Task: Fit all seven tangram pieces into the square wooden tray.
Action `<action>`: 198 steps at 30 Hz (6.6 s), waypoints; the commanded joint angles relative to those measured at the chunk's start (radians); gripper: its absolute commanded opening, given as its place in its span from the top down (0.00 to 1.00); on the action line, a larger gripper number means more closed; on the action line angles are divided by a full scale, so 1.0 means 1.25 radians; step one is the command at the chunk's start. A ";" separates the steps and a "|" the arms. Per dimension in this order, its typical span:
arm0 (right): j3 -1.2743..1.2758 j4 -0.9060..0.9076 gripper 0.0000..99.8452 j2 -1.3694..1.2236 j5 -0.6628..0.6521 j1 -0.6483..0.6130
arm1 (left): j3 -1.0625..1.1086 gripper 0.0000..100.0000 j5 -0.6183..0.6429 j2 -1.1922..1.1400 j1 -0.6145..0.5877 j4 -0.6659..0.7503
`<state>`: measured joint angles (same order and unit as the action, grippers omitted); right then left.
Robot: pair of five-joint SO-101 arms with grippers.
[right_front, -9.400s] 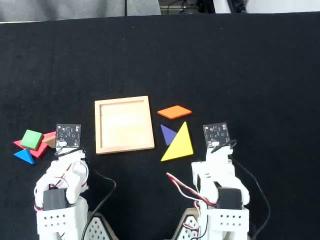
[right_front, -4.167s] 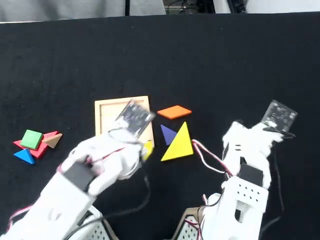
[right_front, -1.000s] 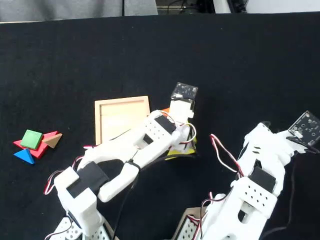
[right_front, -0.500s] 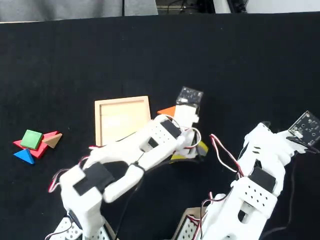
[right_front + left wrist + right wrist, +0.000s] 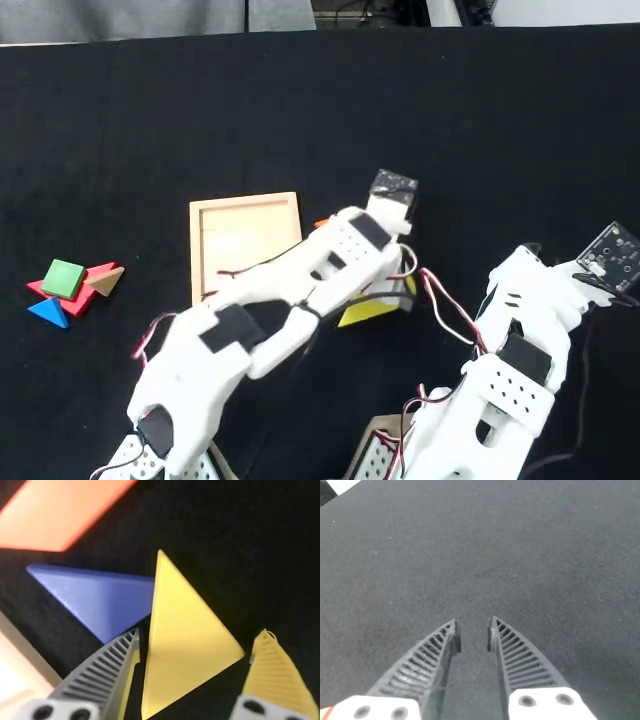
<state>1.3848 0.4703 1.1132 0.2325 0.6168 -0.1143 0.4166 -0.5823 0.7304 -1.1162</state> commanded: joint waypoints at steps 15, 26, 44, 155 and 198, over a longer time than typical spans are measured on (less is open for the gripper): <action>-0.060 -0.015 0.89 -0.004 -0.009 -0.014 | -0.115 0.79 -0.079 -0.055 -0.001 -0.054; -0.060 -0.017 0.89 -0.004 -0.009 -0.014 | -0.122 0.80 -0.109 -0.007 -0.013 -0.077; -0.058 -0.017 0.89 -0.004 -0.009 -0.014 | 0.354 0.80 -0.339 0.367 -0.013 0.109; 0.020 -0.080 0.90 0.001 -0.069 -0.135 | 0.336 0.83 -0.157 0.678 -0.566 -0.081; 0.044 -0.087 0.90 0.001 -0.145 -0.174 | 0.466 0.83 -0.164 0.430 -0.564 0.203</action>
<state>1.4431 0.3890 1.1132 0.0606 0.4097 0.5224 0.2094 -0.0499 0.0292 -0.8569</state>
